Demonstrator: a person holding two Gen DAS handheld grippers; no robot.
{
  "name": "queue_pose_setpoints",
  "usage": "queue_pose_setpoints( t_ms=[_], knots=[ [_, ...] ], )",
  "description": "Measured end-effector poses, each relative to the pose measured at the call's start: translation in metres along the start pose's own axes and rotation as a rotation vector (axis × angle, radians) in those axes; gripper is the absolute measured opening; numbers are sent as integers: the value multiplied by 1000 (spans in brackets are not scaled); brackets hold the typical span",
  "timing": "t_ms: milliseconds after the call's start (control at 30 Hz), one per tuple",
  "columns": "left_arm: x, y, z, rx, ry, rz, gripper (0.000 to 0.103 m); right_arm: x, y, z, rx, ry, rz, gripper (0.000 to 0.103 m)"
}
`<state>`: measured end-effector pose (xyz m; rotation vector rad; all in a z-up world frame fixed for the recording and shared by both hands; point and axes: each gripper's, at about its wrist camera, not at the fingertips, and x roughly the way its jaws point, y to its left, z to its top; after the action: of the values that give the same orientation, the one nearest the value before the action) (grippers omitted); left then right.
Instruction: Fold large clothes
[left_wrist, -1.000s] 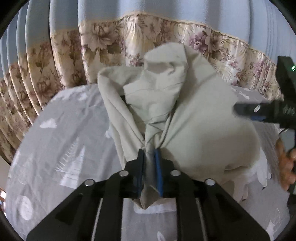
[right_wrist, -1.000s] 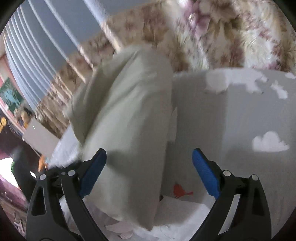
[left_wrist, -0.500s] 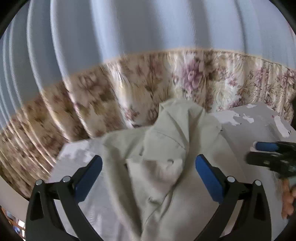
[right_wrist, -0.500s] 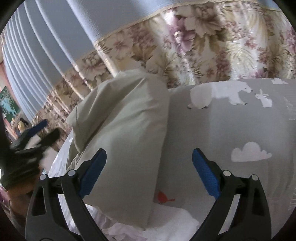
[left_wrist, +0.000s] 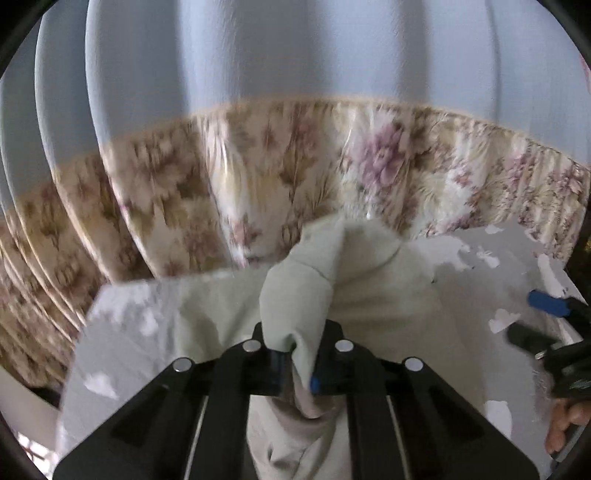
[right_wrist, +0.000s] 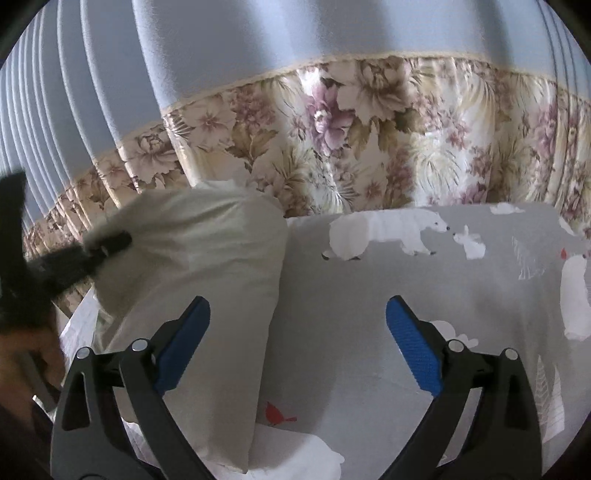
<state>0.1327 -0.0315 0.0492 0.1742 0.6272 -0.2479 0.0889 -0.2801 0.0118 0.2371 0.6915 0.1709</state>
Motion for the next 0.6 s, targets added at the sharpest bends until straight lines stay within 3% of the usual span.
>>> queue_pose_setpoints(
  t_ms=[167,333,400,500,567,600],
  knots=[
    [-5,4,17,113,18,90,8,4,11,-4,-24,7,3,97],
    [40,30,-13,39,125,121,13,6,25,-7,-55,7,5,97],
    [63,37,-36,5,173,129,23,8,28,-8,-55,11,12,97],
    [76,47,-60,-52,176,141,55,15,39,-10,-85,17,11,97],
    [77,60,-69,-136,157,167,86,27,48,-16,-120,38,-13,97],
    [77,69,-73,-182,148,177,92,33,51,-19,-137,49,-31,97]
  ],
)
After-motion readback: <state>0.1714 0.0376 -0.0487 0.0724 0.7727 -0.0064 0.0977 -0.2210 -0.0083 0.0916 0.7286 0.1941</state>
